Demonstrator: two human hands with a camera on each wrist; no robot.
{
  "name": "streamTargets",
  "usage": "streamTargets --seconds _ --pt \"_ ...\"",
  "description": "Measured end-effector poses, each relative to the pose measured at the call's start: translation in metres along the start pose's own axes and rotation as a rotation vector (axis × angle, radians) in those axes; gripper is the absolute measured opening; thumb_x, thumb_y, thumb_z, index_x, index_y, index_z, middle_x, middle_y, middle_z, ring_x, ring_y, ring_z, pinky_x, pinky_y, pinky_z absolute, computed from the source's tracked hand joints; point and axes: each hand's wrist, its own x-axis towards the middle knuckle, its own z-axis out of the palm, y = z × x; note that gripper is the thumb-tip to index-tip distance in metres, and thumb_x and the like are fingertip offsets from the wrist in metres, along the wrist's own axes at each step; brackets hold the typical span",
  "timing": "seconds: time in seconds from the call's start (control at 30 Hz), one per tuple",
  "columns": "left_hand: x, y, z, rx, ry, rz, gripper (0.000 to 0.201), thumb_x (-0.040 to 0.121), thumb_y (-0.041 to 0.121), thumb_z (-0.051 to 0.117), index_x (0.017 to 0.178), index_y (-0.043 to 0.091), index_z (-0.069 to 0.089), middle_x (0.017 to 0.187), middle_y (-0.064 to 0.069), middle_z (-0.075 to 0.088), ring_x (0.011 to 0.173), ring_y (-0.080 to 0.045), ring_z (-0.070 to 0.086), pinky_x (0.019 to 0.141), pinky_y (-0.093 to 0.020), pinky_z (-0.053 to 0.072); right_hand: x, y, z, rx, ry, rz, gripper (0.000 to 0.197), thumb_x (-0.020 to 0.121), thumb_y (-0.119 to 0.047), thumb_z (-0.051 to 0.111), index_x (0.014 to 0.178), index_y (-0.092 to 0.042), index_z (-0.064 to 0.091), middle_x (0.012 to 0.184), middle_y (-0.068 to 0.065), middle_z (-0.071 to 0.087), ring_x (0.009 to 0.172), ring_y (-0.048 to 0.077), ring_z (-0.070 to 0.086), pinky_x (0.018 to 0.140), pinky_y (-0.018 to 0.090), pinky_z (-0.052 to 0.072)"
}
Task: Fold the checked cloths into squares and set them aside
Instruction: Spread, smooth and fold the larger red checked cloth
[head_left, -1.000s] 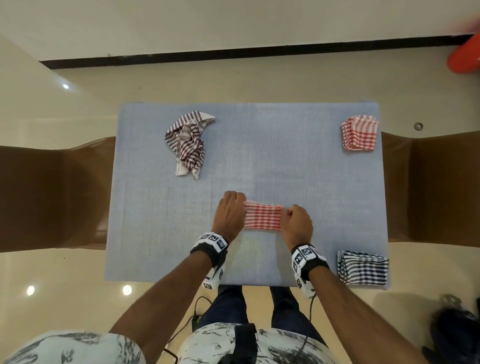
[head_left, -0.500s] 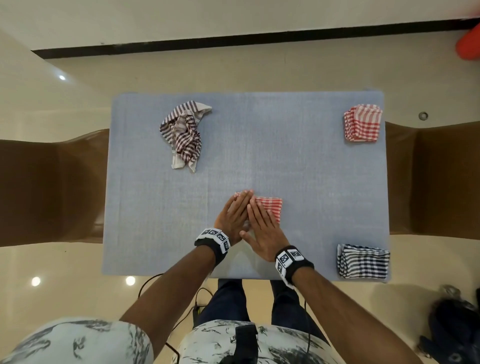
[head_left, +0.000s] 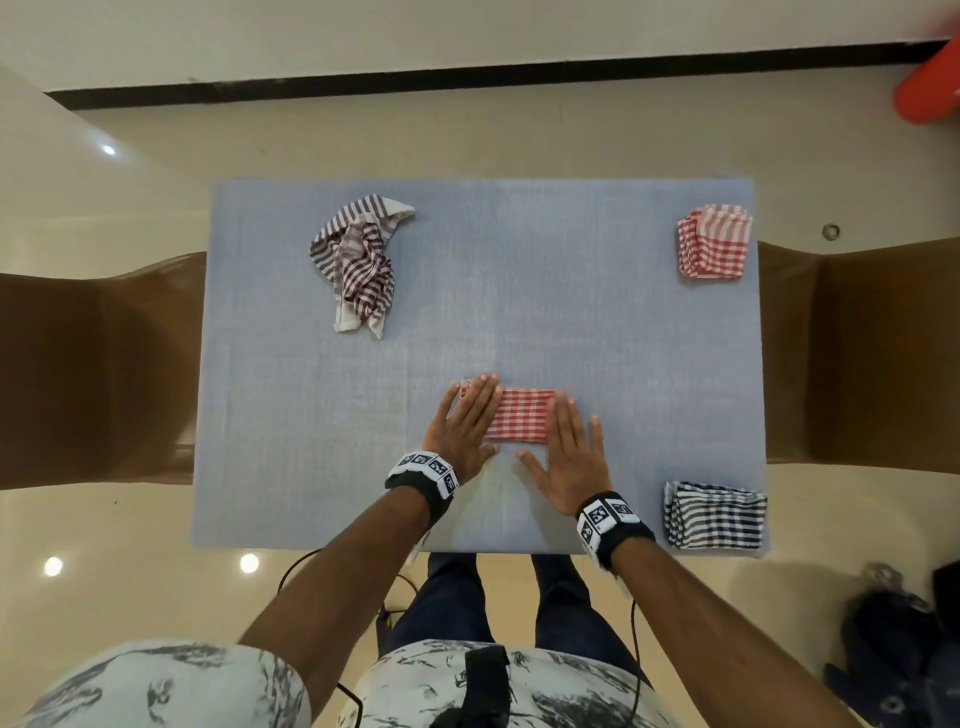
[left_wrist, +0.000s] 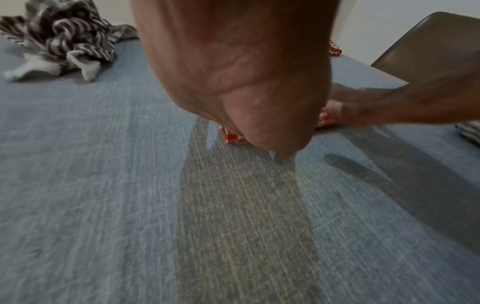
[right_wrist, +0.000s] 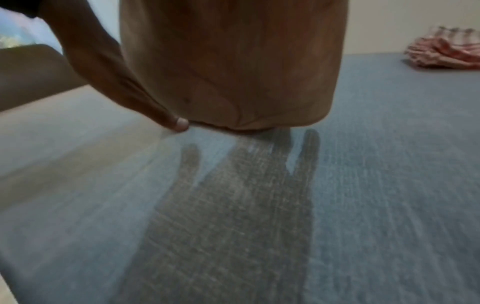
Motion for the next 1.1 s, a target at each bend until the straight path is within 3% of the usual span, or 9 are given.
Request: streamTargets --seconds 0.1,0.3,0.5,0.63,0.73,0.8,0.87,0.97,1.1 --pt "0.0 0.003 0.002 0.004 -0.011 -0.022 0.097 0.095 0.065 0.041 0.163 0.004 0.01 0.172 -0.016 -0.001 0.159 -0.034 0.003 0.125 -0.056 0.02 -0.004 -0.014 -0.007 0.064 0.07 0.099 0.101 0.097 -0.073 0.027 0.161 -0.003 -0.008 0.17 0.014 -0.017 0.158 0.029 -0.012 0.126 0.052 -0.008" --pt "-0.006 -0.006 0.001 0.029 0.056 0.021 0.089 0.099 0.059 0.041 0.164 0.008 0.007 0.172 -0.014 -0.002 0.16 -0.031 0.002 0.125 -0.057 0.018 0.009 -0.027 0.008 -0.02 -0.046 -0.081 0.092 0.099 -0.072 0.019 0.163 -0.01 -0.002 0.172 0.008 -0.009 0.159 0.024 -0.005 0.124 0.061 0.013" --pt "-0.03 -0.016 -0.006 -0.024 0.107 -0.042 0.075 0.106 0.044 0.037 0.164 0.01 0.004 0.172 -0.013 -0.004 0.16 -0.029 0.003 0.125 -0.053 0.02 0.001 -0.02 -0.004 -0.028 0.017 -0.101 0.081 0.103 -0.059 0.024 0.164 -0.012 0.0 0.172 0.004 -0.004 0.159 0.021 -0.001 0.126 0.057 0.003" --pt "-0.034 -0.01 -0.015 -0.101 0.048 -0.299 0.076 0.105 0.047 0.042 0.159 -0.002 0.022 0.166 -0.025 0.021 0.154 -0.038 0.025 0.122 -0.056 0.031 0.003 -0.028 -0.02 0.118 0.129 -0.023 0.068 0.102 -0.028 0.052 0.16 -0.005 0.024 0.168 0.015 0.021 0.156 0.03 0.02 0.125 0.057 0.02" --pt "-0.028 -0.002 -0.033 -0.16 -0.009 -0.314 0.049 0.105 0.033 0.039 0.144 0.002 0.042 0.145 -0.022 0.047 0.125 -0.033 0.056 0.1 -0.043 0.052 0.02 -0.031 -0.034 0.165 0.219 0.006 0.059 0.096 -0.018 0.062 0.148 0.001 0.041 0.153 0.022 0.044 0.144 0.036 0.041 0.119 0.054 0.034" --pt "-0.023 0.006 -0.04 -0.261 0.029 -0.325 0.034 0.102 0.024 0.041 0.131 0.009 0.048 0.123 -0.011 0.056 0.098 -0.021 0.058 0.082 -0.034 0.055 0.035 -0.032 -0.041 0.137 0.162 -0.015 0.055 0.094 -0.016 0.064 0.144 -0.001 0.045 0.145 0.019 0.051 0.135 0.035 0.05 0.113 0.053 0.039" --pt "-0.014 0.012 -0.046 -0.375 0.011 -0.387 0.03 0.101 0.02 0.045 0.129 0.008 0.048 0.116 -0.009 0.056 0.091 -0.02 0.058 0.077 -0.034 0.057 0.051 -0.031 -0.048 0.062 0.064 -0.014 0.047 0.092 -0.018 0.064 0.135 -0.007 0.05 0.133 0.014 0.055 0.12 0.033 0.056 0.101 0.049 0.044" --pt "-0.007 0.016 -0.054 -0.524 0.002 -0.445 0.03 0.101 0.01 0.046 0.13 0.001 0.048 0.124 -0.016 0.053 0.105 -0.028 0.056 0.089 -0.039 0.056 0.066 -0.035 -0.055 -0.03 -0.063 -0.001 0.038 0.092 -0.026 0.063 0.126 -0.014 0.05 0.121 0.008 0.061 0.109 0.029 0.061 0.098 0.05 0.042" --pt "-0.002 0.013 -0.062 -0.638 -0.031 -0.52 0.03 0.101 0.009 0.047 0.13 0.0 0.048 0.129 -0.019 0.053 0.116 -0.033 0.053 0.095 -0.038 0.048 0.07 -0.033 -0.056 0.018 -0.168 0.033 0.035 0.091 -0.037 0.062 0.118 -0.015 0.059 0.118 0.01 0.062 0.114 0.032 0.059 0.099 0.048 0.041"
